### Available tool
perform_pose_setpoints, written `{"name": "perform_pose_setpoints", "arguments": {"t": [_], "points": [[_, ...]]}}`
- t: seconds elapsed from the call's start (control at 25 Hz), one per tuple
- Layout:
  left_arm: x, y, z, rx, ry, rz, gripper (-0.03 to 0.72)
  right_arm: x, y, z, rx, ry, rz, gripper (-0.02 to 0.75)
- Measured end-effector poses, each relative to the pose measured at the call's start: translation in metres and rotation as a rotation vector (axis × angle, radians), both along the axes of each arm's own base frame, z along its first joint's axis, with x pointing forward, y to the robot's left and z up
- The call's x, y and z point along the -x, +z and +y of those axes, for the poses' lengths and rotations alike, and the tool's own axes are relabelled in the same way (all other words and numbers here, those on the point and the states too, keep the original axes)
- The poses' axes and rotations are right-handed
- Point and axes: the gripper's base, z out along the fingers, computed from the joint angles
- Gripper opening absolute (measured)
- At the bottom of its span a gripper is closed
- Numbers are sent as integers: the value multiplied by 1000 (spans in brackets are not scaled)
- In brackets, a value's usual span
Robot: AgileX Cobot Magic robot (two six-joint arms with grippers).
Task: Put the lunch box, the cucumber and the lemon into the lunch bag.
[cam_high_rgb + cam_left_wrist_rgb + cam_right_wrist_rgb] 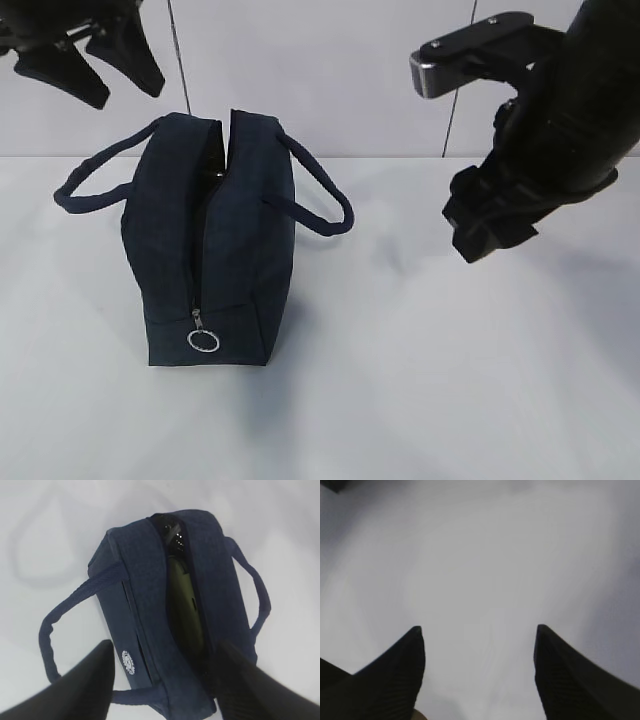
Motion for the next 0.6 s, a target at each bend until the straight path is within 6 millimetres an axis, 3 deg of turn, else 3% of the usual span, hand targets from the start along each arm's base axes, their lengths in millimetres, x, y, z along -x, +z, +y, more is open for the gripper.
{"name": "perform_pose_setpoints", "arguments": {"t": [0.28,0.6], "points": [[26,43,9,-15,1,-117,448,22,16,-7,-197,12,-226,406],[56,62,16,-18,0,-152,396,51,-11,-12,-363,44,-289,375]]}}
